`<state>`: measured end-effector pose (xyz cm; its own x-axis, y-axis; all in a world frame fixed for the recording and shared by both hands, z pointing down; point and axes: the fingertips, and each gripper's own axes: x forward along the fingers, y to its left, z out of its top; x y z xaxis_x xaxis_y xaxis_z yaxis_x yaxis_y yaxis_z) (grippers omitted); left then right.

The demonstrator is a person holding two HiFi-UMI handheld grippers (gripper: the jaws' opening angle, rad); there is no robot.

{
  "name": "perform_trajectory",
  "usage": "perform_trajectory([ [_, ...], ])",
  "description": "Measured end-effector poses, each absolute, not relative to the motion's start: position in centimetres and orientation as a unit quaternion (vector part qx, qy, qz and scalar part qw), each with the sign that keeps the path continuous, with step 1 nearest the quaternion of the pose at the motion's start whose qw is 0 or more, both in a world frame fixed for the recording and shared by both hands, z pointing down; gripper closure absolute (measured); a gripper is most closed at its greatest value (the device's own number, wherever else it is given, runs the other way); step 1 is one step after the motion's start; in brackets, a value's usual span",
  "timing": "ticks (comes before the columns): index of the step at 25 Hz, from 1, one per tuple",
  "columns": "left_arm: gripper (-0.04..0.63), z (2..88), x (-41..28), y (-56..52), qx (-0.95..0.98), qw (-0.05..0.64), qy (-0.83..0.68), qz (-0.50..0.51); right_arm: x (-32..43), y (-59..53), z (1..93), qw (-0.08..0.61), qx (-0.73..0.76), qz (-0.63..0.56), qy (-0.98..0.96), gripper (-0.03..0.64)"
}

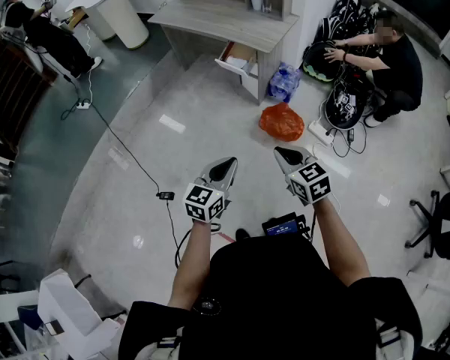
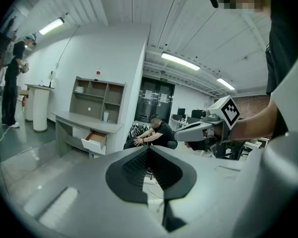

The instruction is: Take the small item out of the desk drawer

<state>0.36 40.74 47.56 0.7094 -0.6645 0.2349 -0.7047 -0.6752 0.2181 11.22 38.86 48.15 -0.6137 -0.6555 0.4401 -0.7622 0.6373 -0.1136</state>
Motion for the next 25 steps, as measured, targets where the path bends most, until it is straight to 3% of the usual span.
perform_trajectory([
  [25, 0.595, 48.3, 3.7, 40.1, 0.9, 0.149, -0.401, 0.083, 15.0, 37.7, 48.6, 0.161, 0.377, 0.163, -0.898, 0.62],
])
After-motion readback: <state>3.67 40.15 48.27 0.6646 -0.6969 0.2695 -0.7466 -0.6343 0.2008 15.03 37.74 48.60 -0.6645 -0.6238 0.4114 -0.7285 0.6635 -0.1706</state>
